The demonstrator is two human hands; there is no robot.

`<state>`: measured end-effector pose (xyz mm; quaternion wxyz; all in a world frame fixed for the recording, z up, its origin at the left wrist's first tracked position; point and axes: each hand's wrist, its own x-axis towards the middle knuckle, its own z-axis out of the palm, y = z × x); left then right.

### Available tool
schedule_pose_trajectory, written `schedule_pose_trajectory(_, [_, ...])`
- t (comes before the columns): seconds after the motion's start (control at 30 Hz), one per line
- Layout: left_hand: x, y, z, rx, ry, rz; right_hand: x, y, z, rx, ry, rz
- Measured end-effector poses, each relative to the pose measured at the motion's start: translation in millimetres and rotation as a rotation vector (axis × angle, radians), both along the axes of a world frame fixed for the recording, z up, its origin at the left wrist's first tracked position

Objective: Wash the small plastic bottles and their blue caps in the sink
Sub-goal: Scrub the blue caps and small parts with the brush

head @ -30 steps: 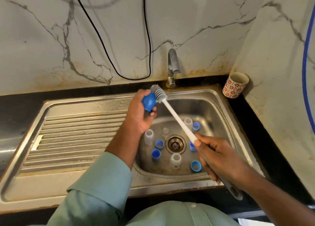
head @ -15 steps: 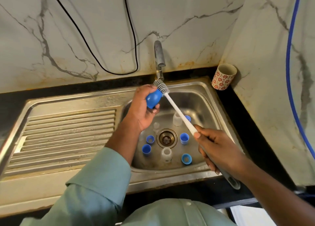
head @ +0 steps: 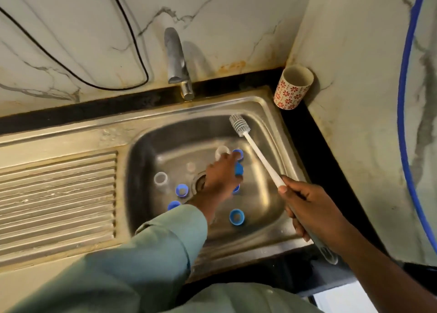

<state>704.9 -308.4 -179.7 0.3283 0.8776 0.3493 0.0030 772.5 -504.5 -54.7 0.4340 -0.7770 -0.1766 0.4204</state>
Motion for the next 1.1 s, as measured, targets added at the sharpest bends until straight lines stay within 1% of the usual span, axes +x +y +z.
schedule_pose_trajectory(0.03, [11.2, -3.5, -12.8, 0.146, 0.134, -0.2, 8.3, 0.1, -5.6, -0.013, -0.001, -0.01])
schedule_pose_trajectory(0.07, [19.7, -5.8, -22.2, 0.256, 0.217, -0.338, 14.2, 1.2, -9.3, -0.024, 0.001, -0.021])
schedule_pose_trajectory(0.1, [29.2, -9.0, -30.2, 0.329, 0.277, -0.433, 21.2, 2.4, -13.8, -0.034, 0.007, -0.035])
schedule_pose_trajectory(0.17, [42.1, -12.4, -45.1, 0.422, 0.337, -0.535, 29.5, 4.4, -19.4, -0.048, 0.018, -0.056])
schedule_pose_trajectory(0.27, [57.8, -12.1, -69.4, 0.391, 0.405, -0.584, 40.2, 8.7, -31.0, -0.087, 0.035, -0.071])
schedule_pose_trajectory(0.37, [63.5, -12.4, -80.2, 0.282, 0.391, -0.601, 41.1, 12.6, -36.9, -0.114, 0.057, -0.054])
schedule_pose_trajectory(0.4, [63.3, -12.0, -79.8, 0.233, 0.363, -0.584, 40.0, 14.4, -37.7, -0.114, 0.061, -0.05])
schedule_pose_trajectory(0.47, [57.7, -9.3, -70.7, 0.061, 0.25, -0.459, 37.5, 16.7, -37.3, -0.115, 0.064, -0.043])
schedule_pose_trajectory(0.53, [40.9, 0.1, -48.3, -0.112, 0.098, -0.236, 33.7, 18.0, -35.4, -0.114, 0.065, -0.051])
schedule_pose_trajectory(0.57, [26.8, 8.8, -36.8, -0.147, 0.047, -0.104, 31.9, 18.3, -34.3, -0.11, 0.058, -0.052])
schedule_pose_trajectory(0.6, [7.9, 18.8, -24.3, -0.139, 0.018, 0.024, 28.2, 18.7, -32.3, -0.104, 0.049, -0.047])
schedule_pose_trajectory(0.63, [-13.3, 31.1, -17.1, -0.091, 0.034, 0.122, 25.3, 18.9, -30.7, -0.099, 0.036, -0.037])
schedule_pose_trajectory(0.67, [-35.4, 43.4, -12.3, -0.03, 0.106, 0.173, 22.5, 19.4, -29.0, -0.092, 0.026, -0.023])
schedule_pose_trajectory(0.7, [-59.2, 53.6, -10.1, 0.009, 0.237, 0.172, 16.6, 20.1, -26.8, -0.084, 0.016, -0.005])
schedule_pose_trajectory(0.73, [-78.2, 59.5, -9.1, 0.02, 0.411, 0.124, 11.5, 21.2, -25.4, -0.077, 0.012, 0.013])
schedule_pose_trajectory(0.77, [-95.8, 61.6, -9.9, 0.006, 0.565, 0.071, 3.9, 22.8, -24.2, -0.075, 0.009, 0.037])
schedule_pose_trajectory(0.8, [-106.2, 61.2, -14.1, -0.018, 0.662, 0.031, -2.2, 25.3, -23.5, -0.083, 0.004, 0.062])
schedule_pose_trajectory(0.83, [-112.4, 58.9, -21.0, -0.053, 0.693, 0.022, -8.2, 28.0, -22.8, -0.095, -0.003, 0.09])
schedule_pose_trajectory(0.9, [-119.3, 54.6, -31.8, -0.144, 0.664, 0.046, -22.8, 34.6, -20.0, -0.109, -0.019, 0.158])
schedule_pose_trajectory(0.93, [-122.1, 51.8, -36.3, -0.139, 0.644, 0.023, -30.1, 38.1, -18.1, -0.11, -0.028, 0.188])
schedule_pose_trajectory(1.03, [-131.1, 45.8, -51.4, 0.013, 0.66, -0.091, -46.3, 46.9, -12.2, -0.118, -0.048, 0.233])
schedule_pose_trajectory(1.07, [-133.8, 47.6, -55.4, 0.032, 0.671, -0.111, -49.8, 48.9, -10.4, -0.123, -0.058, 0.242])
schedule_pose_trajectory(1.1, [-136.1, 49.9, -54.7, -0.006, 0.65, -0.072, -53.4, 50.2, -9.1, -0.129, -0.075, 0.252])
